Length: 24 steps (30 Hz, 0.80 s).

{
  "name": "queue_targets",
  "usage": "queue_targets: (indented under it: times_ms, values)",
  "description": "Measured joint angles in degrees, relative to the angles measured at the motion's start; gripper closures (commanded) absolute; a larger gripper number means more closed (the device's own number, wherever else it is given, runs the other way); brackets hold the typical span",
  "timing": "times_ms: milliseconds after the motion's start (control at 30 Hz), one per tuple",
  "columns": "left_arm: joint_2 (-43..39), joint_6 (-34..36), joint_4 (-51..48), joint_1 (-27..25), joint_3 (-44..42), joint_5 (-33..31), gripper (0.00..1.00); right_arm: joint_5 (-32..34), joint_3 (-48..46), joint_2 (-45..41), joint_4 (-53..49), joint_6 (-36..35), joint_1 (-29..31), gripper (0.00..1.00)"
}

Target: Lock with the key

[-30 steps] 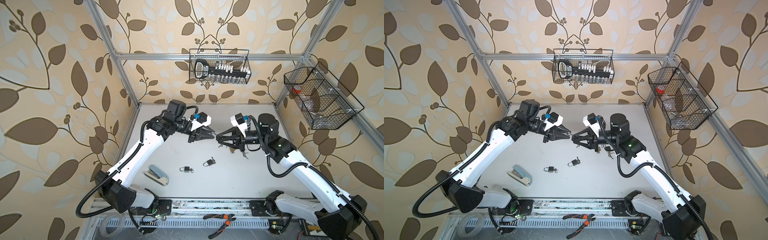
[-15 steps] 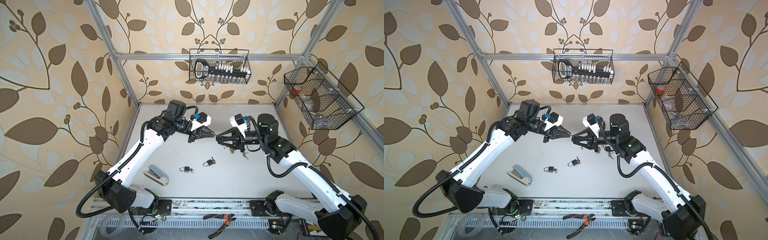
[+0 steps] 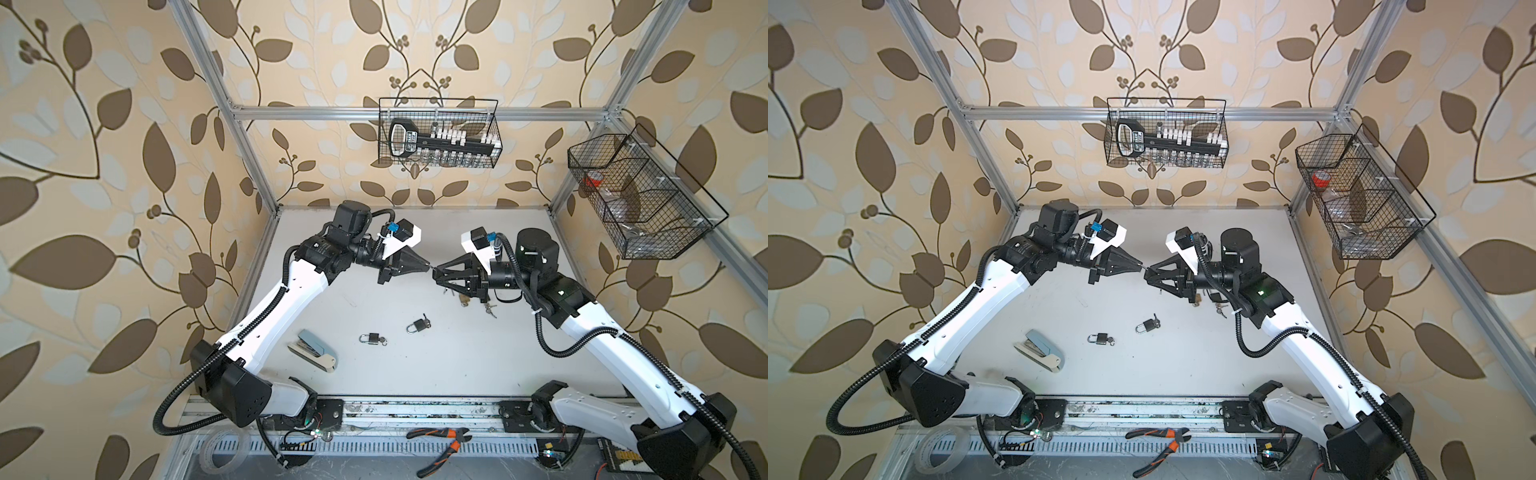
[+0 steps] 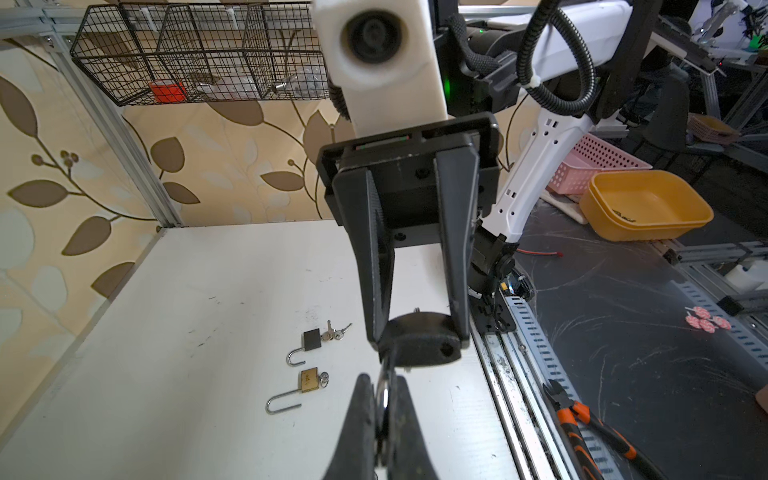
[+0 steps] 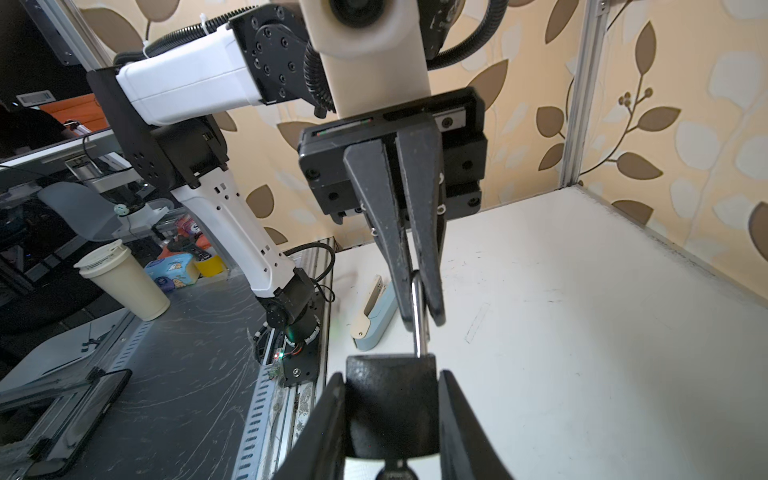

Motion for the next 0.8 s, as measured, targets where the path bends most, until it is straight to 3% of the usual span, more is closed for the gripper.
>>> queue_targets:
  times_ms: [133, 367, 567, 800]
  values:
    - [-0.8, -9.7, 5.4, -0.1, -0.5, -0.3, 1.00, 8.0, -2.1, -4.3, 4.0, 2.7, -0.3, 0.49]
    - [-2.3, -28.4, 10.8, -0.1, 0.3, -5.6, 1.00, 15.4, -4.0, -8.2, 11.1, 9.6, -4.9, 0.48]
    - [-3.6, -37.7, 11.9, 0.0, 4.2, -12.9, 1.00, 15.2, -5.8, -8.0, 15.7, 16.0, -6.9, 0.48]
    - [-12.6, -43.5, 20.5, -0.1, -5.3, -20.0, 1.00, 9.5, -6.0, -7.2, 23.7, 22.1, -7.1, 0.47]
